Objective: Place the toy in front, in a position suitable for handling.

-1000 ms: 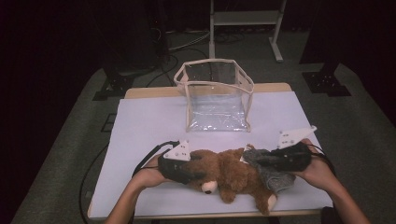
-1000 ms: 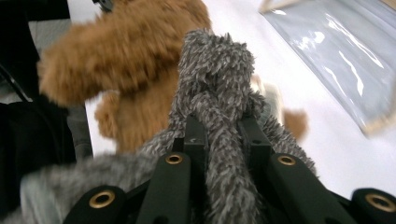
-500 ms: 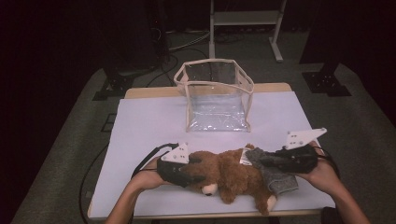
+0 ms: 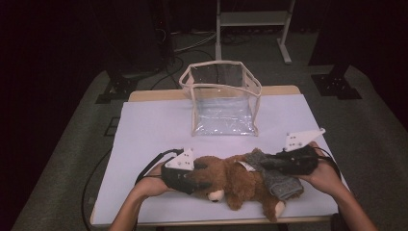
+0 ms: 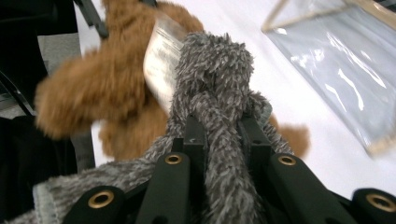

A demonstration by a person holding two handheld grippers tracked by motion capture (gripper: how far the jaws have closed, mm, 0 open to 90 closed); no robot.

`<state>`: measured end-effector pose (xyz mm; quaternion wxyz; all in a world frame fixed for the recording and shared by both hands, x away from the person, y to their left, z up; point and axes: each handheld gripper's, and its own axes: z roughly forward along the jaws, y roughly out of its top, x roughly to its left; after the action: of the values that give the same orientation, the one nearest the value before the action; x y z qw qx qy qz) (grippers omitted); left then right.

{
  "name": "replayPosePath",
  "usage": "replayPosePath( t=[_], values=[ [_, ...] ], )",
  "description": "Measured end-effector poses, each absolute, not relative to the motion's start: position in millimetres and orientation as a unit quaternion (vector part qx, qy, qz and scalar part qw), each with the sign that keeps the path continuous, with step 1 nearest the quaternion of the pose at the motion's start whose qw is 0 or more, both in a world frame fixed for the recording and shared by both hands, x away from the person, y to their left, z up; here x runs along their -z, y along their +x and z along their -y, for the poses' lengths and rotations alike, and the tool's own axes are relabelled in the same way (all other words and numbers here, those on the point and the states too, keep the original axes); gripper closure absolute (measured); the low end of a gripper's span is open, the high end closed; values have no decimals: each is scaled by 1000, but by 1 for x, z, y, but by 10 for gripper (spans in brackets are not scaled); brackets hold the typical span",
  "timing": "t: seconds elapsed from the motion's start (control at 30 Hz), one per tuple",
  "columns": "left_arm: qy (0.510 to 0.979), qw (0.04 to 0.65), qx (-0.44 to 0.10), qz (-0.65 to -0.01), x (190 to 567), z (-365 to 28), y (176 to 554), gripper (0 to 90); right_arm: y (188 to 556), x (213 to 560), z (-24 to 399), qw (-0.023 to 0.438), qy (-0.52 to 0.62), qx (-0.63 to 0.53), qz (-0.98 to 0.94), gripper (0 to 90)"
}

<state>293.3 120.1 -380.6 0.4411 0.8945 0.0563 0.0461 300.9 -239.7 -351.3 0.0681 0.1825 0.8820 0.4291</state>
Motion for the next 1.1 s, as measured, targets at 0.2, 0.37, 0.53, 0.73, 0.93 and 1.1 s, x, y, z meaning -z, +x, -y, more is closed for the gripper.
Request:
replayPosePath(
  t=[0.2, 0.37, 0.53, 0.73, 0.93, 1.1],
  values=[
    [894, 441, -47, -59, 377, -120, 294, 374, 313, 356, 213, 54, 164, -416, -893, 758],
    [896, 437, -54, -62, 370, -113, 299, 261, 308, 362, 215, 43, 167, -417, -892, 762],
    [903, 420, -57, -68, 372, -100, 306, 179, 301, 364, 215, 47, 163, -418, -892, 764],
    [912, 402, -29, -79, 383, -83, 315, 98, 300, 366, 216, 42, 164, -421, -891, 765],
    [924, 373, -25, -80, 387, -75, 321, 254, 303, 368, 217, 40, 170, -423, -889, 764],
    [914, 392, -64, -87, 382, -82, 324, 480, 314, 367, 221, 41, 184, -434, -881, 760]
  ],
)
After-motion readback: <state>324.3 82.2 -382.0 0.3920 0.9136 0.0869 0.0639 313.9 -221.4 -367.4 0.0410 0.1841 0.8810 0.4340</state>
